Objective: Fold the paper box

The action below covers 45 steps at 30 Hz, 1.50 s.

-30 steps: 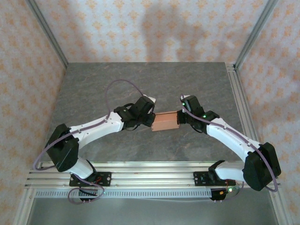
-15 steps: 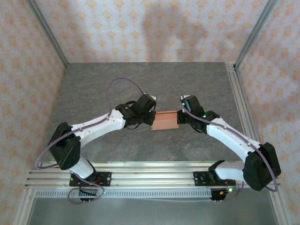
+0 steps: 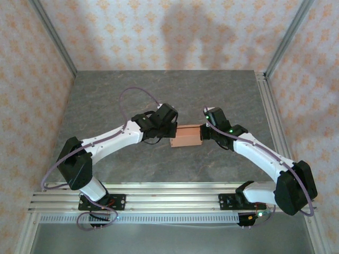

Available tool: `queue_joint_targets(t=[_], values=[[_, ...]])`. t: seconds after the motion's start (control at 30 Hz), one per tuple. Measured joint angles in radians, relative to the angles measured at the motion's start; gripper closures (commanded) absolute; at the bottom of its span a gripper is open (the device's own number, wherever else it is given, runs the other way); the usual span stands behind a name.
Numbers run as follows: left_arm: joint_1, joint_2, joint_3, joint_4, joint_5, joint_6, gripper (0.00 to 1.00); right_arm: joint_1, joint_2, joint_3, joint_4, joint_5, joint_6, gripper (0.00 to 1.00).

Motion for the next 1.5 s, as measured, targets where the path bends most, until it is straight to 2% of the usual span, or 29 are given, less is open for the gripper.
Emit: queue_joint_targets(t=[0.73, 1.0, 1.5], values=[[0.096, 0.009, 0.006, 0.014, 0.206, -0.146, 1.0, 0.017, 0.013, 0.008, 0.0, 0.022, -0.017, 1.0], [0.103, 0.024, 0.005, 0.016, 0.217, -0.144, 1.0, 0.017, 0.016, 0.008, 0.003, 0.022, -0.018, 1.0], [0.102, 0.028, -0.052, 0.061, 0.225, -0.142, 1.0, 0.017, -0.043, -0.147, 0.214, 0.018, -0.018, 1.0]])
